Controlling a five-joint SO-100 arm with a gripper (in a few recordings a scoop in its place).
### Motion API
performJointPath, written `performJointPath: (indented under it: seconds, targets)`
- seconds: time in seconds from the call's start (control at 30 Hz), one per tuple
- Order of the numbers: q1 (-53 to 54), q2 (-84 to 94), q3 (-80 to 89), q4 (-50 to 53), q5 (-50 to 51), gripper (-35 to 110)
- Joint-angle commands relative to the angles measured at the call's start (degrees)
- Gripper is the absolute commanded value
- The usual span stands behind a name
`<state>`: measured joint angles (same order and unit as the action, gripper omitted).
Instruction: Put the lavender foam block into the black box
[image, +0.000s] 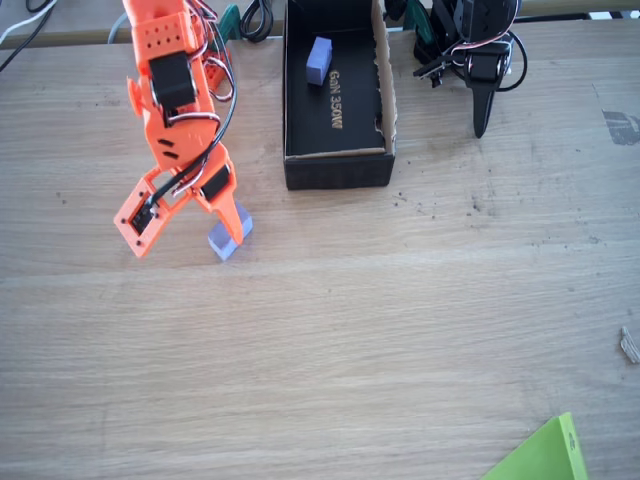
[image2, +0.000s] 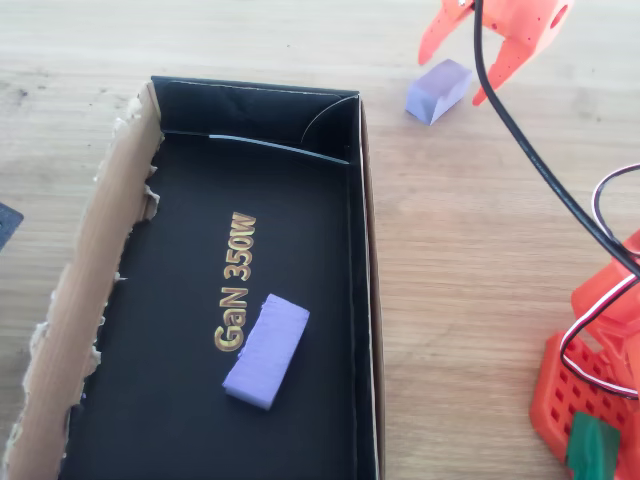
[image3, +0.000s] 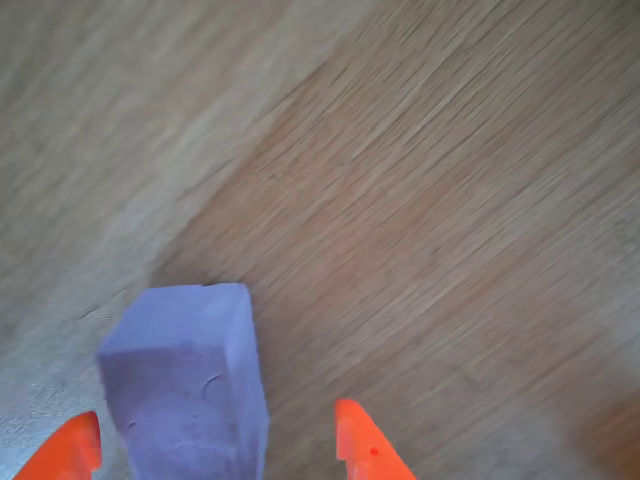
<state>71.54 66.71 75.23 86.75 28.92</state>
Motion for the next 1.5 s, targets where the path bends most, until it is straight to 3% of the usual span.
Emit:
performJointPath:
  seconds: [0.0, 0.57, 0.9, 1.07, 1.47]
  targets:
    - [-0.5, 0.4, -3.4, -0.9, 1.8, 30]
    - [-0.9, -1.9, -3.6, -5.0, 2.2, 29]
    - [0.1, -3.1, -3.8, -5.6, 3.3, 0]
    - [-0.4, -1.7, -4.0, -5.4, 1.8, 0]
    - [-2.9, 24.4, -4.0, 8.2, -6.0, 0]
